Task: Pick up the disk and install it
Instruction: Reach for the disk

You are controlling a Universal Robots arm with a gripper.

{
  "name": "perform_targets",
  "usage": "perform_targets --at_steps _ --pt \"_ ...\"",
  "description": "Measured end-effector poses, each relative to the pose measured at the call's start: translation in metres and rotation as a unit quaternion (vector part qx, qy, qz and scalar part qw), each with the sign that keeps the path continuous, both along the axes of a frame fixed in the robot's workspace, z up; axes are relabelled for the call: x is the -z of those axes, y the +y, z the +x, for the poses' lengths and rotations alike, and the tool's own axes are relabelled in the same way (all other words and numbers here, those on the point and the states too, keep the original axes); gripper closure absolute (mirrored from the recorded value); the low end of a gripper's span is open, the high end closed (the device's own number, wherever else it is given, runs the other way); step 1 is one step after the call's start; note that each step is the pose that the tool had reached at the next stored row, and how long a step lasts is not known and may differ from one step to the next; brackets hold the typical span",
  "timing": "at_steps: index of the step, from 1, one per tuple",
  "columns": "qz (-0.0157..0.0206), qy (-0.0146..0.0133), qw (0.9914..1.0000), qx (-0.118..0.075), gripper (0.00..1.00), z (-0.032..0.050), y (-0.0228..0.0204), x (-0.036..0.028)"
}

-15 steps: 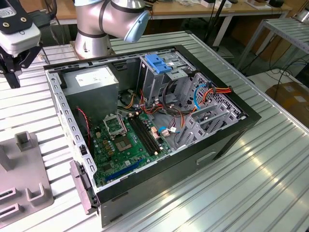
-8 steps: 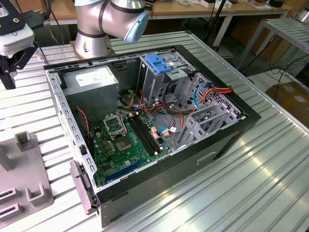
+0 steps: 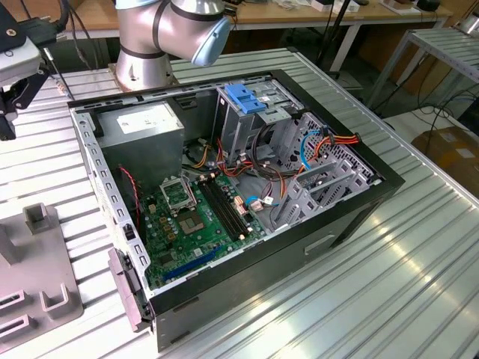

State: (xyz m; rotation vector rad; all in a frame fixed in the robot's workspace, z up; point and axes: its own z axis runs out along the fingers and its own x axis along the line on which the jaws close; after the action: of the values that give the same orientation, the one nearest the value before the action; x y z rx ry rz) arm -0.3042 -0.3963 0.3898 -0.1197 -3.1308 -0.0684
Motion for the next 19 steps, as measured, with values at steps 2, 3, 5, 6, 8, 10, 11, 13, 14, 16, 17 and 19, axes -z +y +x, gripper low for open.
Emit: perform_targets --at_steps 2,3,5,6,8,10,11,13,14,16,17,19 --pt "0.0 0.0 1.0 0.0 0.9 -0.0023 0.0 0.0001" --pt "0.0 0.0 1.0 0.0 0.9 -0.0033 0.0 0.0001" --pt "0.0 0.0 1.0 0.0 0.9 -0.0056 0.0 0.0003" --pt "0.0 0.0 1.0 0.0 0.9 -0.0073 0.0001 0.0004" --pt "0.0 0.0 1.0 0.0 0.9 -0.0095 0.0001 0.0005" --pt "0.0 0.0 1.0 0.0 0.9 -0.0121 0.0001 0.0007" --pt "0.0 0.0 1.0 0.0 0.9 -0.0132 0.0001 0.0007" --pt "0.0 0.0 1.0 0.0 0.9 -0.016 0.0002 0.0008" --pt "0.0 0.0 1.0 0.0 0.9 -0.0173 0.0002 0.0009" --pt "0.0 0.0 1.0 0.0 0.9 -0.0209 0.0002 0.001" --pt "0.0 0.0 1.0 0.0 0.9 -0.0219 0.0002 0.0011" --pt "0.0 0.0 1.0 0.0 0.9 -0.0241 0.0003 0.0012"
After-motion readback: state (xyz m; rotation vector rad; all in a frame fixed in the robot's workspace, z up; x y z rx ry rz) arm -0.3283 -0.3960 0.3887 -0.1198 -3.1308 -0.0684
